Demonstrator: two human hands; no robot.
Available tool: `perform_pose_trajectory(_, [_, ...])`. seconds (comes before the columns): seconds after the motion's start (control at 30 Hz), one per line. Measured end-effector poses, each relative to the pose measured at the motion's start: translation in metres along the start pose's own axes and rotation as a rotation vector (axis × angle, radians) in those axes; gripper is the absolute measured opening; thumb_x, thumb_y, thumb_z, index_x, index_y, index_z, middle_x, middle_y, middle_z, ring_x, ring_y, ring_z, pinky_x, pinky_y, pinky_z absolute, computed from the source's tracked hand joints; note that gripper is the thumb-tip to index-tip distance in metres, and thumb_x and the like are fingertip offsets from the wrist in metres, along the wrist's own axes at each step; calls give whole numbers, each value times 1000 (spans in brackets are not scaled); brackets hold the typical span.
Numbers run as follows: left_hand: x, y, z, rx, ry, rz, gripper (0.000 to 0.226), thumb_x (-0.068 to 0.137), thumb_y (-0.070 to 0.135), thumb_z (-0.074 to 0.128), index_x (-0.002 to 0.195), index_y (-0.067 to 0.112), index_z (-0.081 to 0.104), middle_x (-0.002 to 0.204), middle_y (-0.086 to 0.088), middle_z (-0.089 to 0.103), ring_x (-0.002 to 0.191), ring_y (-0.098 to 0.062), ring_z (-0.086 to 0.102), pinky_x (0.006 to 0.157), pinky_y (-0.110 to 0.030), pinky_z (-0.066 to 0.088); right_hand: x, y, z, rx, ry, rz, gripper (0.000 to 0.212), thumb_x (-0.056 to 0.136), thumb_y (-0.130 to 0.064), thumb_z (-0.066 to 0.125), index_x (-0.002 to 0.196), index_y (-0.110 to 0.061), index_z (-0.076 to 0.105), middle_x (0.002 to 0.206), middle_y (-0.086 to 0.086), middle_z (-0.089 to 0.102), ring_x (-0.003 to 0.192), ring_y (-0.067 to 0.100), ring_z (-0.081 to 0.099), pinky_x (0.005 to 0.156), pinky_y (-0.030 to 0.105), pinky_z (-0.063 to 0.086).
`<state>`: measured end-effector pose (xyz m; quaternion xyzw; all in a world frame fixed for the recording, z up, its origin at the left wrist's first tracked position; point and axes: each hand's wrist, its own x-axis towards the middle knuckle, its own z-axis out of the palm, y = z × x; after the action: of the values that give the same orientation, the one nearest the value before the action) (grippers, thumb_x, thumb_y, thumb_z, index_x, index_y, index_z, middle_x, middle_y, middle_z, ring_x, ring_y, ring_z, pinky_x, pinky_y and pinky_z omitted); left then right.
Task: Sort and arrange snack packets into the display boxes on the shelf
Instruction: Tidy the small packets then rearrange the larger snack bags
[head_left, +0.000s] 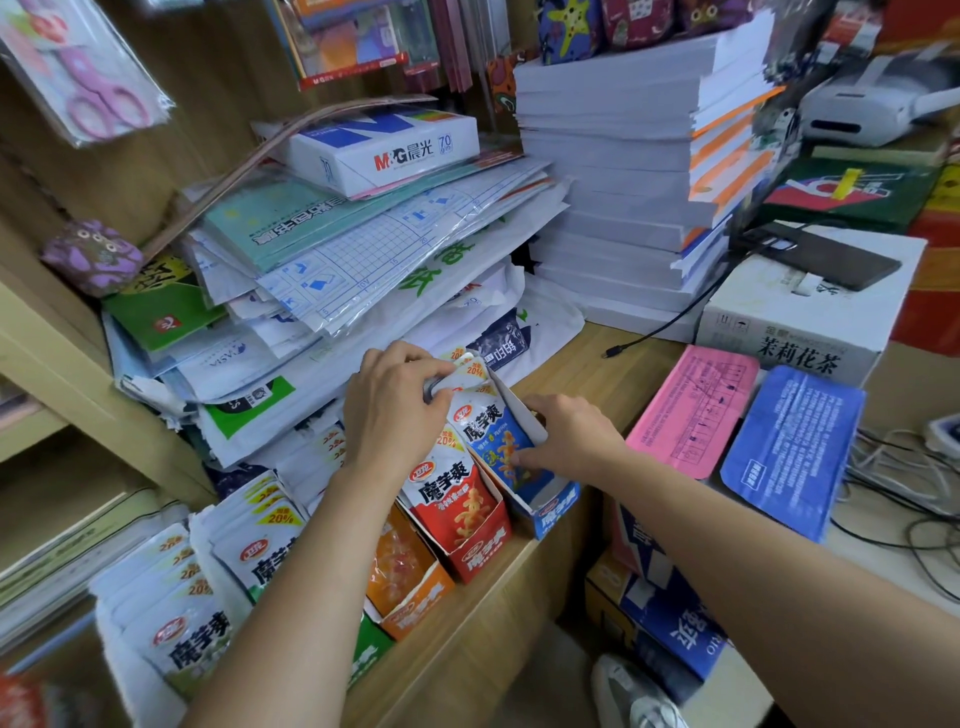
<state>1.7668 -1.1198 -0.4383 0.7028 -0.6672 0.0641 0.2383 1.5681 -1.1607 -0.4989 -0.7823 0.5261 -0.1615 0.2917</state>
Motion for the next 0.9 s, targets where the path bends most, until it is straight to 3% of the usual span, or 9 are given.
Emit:
perform_pose_trajectory(0.1, [0, 1, -1, -36, 2, 3, 30, 89, 30, 73, 119, 32, 73, 133, 9, 59, 117, -21, 49, 90, -36, 45, -3, 3, -4, 0, -2, -17, 59, 78, -44, 82, 129, -31, 58, 109, -6, 69, 93, 17, 63, 75, 37, 56])
perform_pose_trajectory(0.2, [1, -1, -3, -57, -47, 7, 32, 96, 28, 65, 127, 34, 69, 133, 12, 64, 120, -20, 54, 101, -38, 38, -5, 6, -5, 13, 15, -29, 74, 79, -43, 81, 143, -35, 46, 125, -4, 64, 92, 14, 62, 76, 34, 55])
perform_pose_trajectory(0.27, [0, -2, -4, -24, -93, 14, 32, 100, 29, 57, 131, 35, 66, 136, 14, 63, 125, -19, 52, 103, -38, 34, -8, 3, -5, 14, 85, -104, 85, 82, -40, 78, 153, -37, 31, 145, -6, 49, 108, 16, 59, 88, 35, 53])
perform_pose_trajectory(0.33, [0, -2, -5, -23, -111, 19, 35, 103, 28, 52, 136, 34, 62, 139, 14, 61, 127, -19, 50, 104, -38, 33, -10, -2, -5, -92, 164, -279, 86, 89, -41, 70, 157, -39, 17, 160, -10, 27, 133, 21, 42, 104, 38, 45])
perform_pose_trajectory(0.4, [-1, -2, -7, -43, -78, 6, 37, 102, 25, 52, 138, 32, 61, 132, 10, 66, 123, -19, 53, 103, -38, 34, -12, -9, -3, -259, 189, -426, 80, 95, -51, 55, 158, -40, 8, 167, -13, 7, 145, 25, 22, 112, 42, 34])
perform_pose_trajectory(0.5, [0, -7, -11, -78, -17, -72, 34, 100, 25, 57, 132, 30, 66, 107, 4, 75, 110, -23, 61, 103, -40, 39, -10, -14, 4, -391, 128, -425, 75, 99, -61, 36, 159, -39, -3, 166, -19, -10, 153, 31, 0, 119, 49, 17])
perform_pose_trajectory(0.67, [0, -12, -12, -199, -52, -122, 27, 99, 21, 59, 120, 30, 74, 90, 6, 76, 94, -29, 66, 98, -49, 47, -3, -20, 11, -444, 125, -371, 71, 102, -60, 27, 159, -35, -7, 165, -18, -15, 154, 32, -8, 123, 53, 3])
perform_pose_trajectory(0.8, [0, -17, -11, -31, -93, -83, 32, 103, 26, 51, 129, 33, 68, 125, 9, 70, 117, -26, 57, 101, -43, 39, 0, -24, 10, -463, 132, -379, 70, 104, -52, 34, 159, -36, -6, 165, -16, -16, 153, 34, -7, 123, 54, 5])
perform_pose_trajectory(0.9, [2, -17, -11, 0, -161, -102, 34, 104, 28, 46, 132, 35, 64, 138, 12, 62, 127, -24, 50, 102, -42, 34, 2, -25, 7, -456, 142, -395, 73, 104, -46, 39, 158, -37, -9, 166, -13, -14, 153, 35, -6, 122, 55, 5])
